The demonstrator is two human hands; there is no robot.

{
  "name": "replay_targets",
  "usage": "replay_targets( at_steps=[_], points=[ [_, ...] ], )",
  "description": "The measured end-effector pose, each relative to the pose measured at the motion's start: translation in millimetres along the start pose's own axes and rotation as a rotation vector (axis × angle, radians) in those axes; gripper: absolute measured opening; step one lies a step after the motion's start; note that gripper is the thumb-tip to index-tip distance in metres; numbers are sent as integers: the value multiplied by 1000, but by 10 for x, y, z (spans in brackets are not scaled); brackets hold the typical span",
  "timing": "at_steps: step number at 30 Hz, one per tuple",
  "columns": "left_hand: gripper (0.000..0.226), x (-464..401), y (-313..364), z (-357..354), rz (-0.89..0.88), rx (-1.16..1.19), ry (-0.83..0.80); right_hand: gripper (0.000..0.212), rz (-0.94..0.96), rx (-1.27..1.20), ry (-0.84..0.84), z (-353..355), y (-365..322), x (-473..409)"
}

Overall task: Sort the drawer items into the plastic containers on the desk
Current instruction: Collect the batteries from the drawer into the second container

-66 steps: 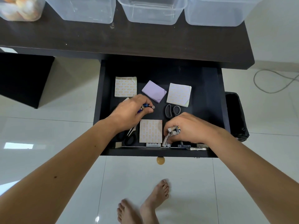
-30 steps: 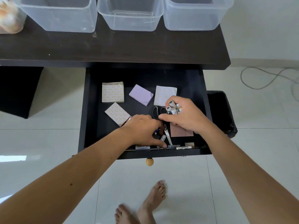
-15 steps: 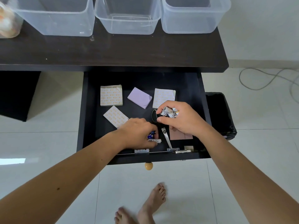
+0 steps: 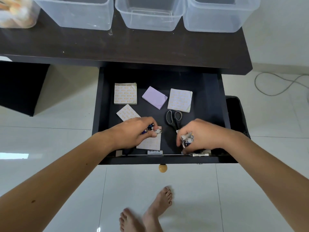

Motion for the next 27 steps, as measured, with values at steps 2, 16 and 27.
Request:
replay_targets(
  at_steps=[2,16,27],
  points=[
    [21,18,-32,11,3,39,19,30,-16,100,-64,-71,42,-15],
    [25,137,-115,138,-22,180,101,30,36,150,72,-60,36,-117],
    [12,161,-87,83,-2,215,55,13,94,420,17,-203,-134,-214]
  ],
)
Point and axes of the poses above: each hand's wrist, its own x-axis away from the middle knuckle, its own z-axis out of the back of the hand, y = z × x, the point moved 8 cm from there along -x, towards the middle knuckle, and after that the axes turned 2 degrees about z, right-handed, at the moved point
